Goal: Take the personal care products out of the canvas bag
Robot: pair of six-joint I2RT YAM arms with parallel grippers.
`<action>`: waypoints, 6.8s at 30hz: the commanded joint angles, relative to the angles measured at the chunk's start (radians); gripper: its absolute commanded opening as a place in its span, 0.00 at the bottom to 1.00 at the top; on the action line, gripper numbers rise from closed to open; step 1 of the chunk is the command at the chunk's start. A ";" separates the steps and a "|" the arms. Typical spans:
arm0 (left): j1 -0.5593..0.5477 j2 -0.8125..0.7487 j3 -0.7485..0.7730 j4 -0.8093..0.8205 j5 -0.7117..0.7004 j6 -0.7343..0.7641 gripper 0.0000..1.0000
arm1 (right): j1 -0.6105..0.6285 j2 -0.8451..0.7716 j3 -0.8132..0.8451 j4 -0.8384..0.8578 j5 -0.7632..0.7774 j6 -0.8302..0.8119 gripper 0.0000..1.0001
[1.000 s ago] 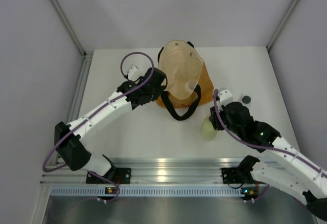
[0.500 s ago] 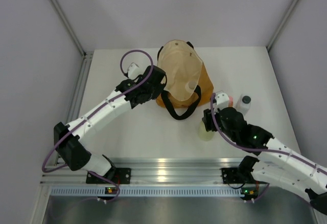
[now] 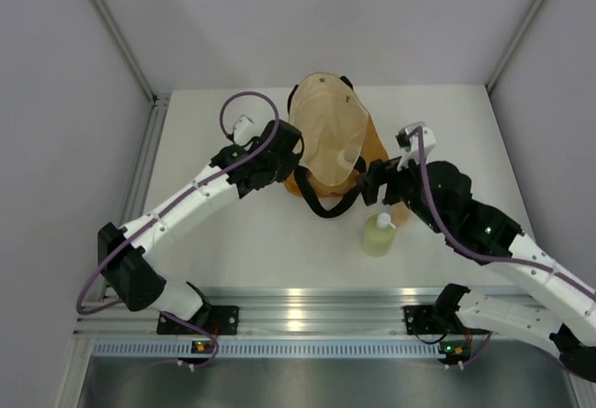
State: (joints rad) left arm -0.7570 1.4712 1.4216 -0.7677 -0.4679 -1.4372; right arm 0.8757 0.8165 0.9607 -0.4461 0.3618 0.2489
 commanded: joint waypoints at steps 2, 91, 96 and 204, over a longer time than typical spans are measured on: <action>0.001 -0.041 -0.015 -0.012 0.005 -0.005 0.00 | 0.019 0.151 0.273 -0.061 -0.037 0.029 0.77; -0.162 0.004 -0.139 0.015 -0.089 -0.169 0.00 | -0.261 0.921 0.520 -0.304 0.049 0.049 0.75; -0.162 0.008 -0.135 0.013 -0.095 -0.167 0.00 | -0.257 0.944 0.507 -0.290 0.026 0.027 0.75; -0.160 -0.018 -0.055 0.011 -0.156 -0.049 0.12 | -0.133 0.773 1.018 -0.431 0.014 -0.138 0.00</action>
State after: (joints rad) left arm -0.9154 1.4818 1.3285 -0.7528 -0.5945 -1.5139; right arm 0.7208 1.7042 1.8660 -0.9161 0.3420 0.1059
